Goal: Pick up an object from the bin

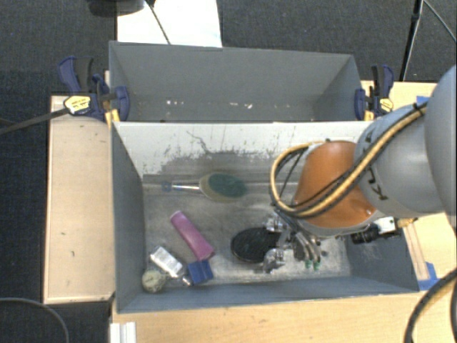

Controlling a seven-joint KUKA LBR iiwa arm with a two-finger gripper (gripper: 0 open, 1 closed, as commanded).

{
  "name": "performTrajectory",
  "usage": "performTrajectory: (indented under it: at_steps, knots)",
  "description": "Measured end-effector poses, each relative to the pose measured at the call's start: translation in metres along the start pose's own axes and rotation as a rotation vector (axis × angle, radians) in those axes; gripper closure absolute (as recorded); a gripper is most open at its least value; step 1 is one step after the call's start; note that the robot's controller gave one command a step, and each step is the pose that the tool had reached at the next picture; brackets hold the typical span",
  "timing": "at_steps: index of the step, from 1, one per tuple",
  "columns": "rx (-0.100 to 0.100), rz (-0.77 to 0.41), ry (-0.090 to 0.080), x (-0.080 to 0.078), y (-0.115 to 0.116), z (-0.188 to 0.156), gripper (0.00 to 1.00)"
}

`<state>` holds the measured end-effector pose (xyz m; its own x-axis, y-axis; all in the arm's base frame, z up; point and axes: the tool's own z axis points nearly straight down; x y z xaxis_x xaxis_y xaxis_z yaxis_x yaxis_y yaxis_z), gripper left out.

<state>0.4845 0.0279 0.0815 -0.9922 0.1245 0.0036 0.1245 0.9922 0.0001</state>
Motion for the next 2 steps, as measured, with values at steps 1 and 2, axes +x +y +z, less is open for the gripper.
performTrajectory:
  at_steps: [1,2]
  knots:
    - [-0.002,0.014,-0.012,0.006,0.001,-0.114,1.0]
    - [-0.001,-0.037,-0.013,-0.002,-0.001,-0.18,1.0]
